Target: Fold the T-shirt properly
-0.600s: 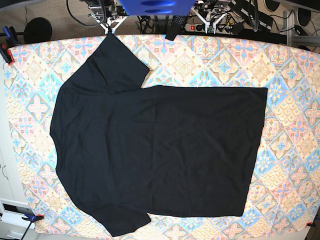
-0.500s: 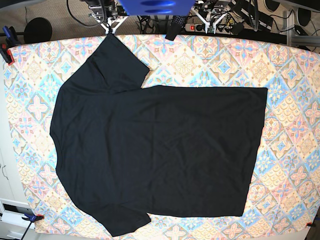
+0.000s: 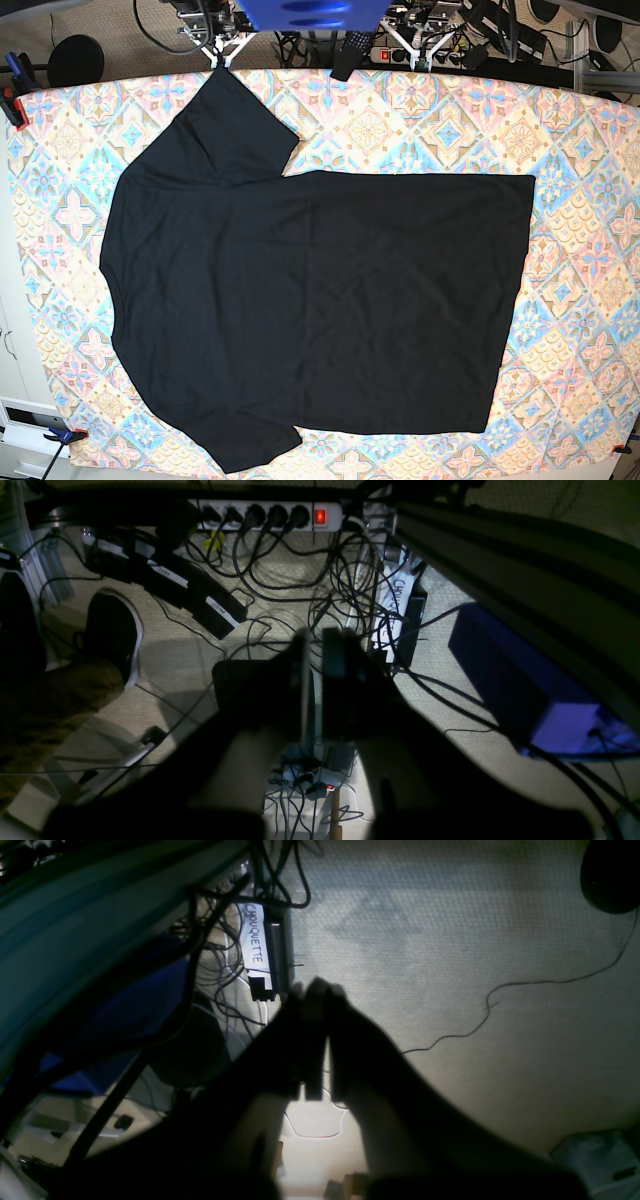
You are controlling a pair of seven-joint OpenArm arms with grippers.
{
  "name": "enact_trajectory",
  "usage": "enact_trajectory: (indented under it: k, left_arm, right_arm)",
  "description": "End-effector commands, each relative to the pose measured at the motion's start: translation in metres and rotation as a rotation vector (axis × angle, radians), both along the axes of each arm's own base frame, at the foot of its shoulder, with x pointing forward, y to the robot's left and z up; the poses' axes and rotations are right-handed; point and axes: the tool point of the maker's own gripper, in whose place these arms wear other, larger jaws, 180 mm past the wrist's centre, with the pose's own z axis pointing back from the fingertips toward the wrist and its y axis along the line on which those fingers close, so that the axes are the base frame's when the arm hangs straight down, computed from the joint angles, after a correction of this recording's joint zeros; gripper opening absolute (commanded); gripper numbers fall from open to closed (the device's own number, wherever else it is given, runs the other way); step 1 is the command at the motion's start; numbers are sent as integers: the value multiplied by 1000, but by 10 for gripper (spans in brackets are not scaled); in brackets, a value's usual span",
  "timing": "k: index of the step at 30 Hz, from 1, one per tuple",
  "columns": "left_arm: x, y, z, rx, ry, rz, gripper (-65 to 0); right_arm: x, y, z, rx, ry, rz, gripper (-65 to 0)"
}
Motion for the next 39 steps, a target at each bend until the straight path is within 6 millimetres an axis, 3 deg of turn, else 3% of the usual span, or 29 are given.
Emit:
enact_trajectory:
  k: [1, 3, 9, 11, 17, 22, 29, 33, 37, 39]
  left_arm:
    - [-3, 1, 0, 3, 2, -7, -623]
    - [-8, 1, 0, 3, 10, -7, -623]
    - [-46, 21, 4, 33, 64, -16, -623]
    - [-55, 41, 8, 62, 63, -27, -623]
    - [-78, 50, 25, 55, 41, -189, -623]
    - [-94, 67, 43, 49, 23, -175, -623]
    - [-100, 78, 80, 5, -42, -158, -623]
    - [-93, 74, 106, -35, -100, -127, -623]
    - [-80, 61, 135, -90, -167, -122, -623]
    - [-75, 64, 151, -91, -199, -116, -623]
  right_arm:
    - [-2, -2, 0, -4, 1, -3, -650]
    - [-3, -3, 0, -5, 3, -2, -650]
    - [-60, -13, 4, -19, 81, 3, -650]
    - [-84, -15, 7, -22, 115, 4, -650]
    - [-103, -57, 22, -86, 87, 36, -650]
    - [-108, -93, 41, -141, 38, 71, -650]
    - [-113, -144, 80, -262, -54, -48, -650]
    - [-101, -162, 112, -312, -140, -38, -650]
    - [-84, -169, 144, -339, -223, -3, -650]
    - [-79, -174, 158, -358, -253, 7, -650]
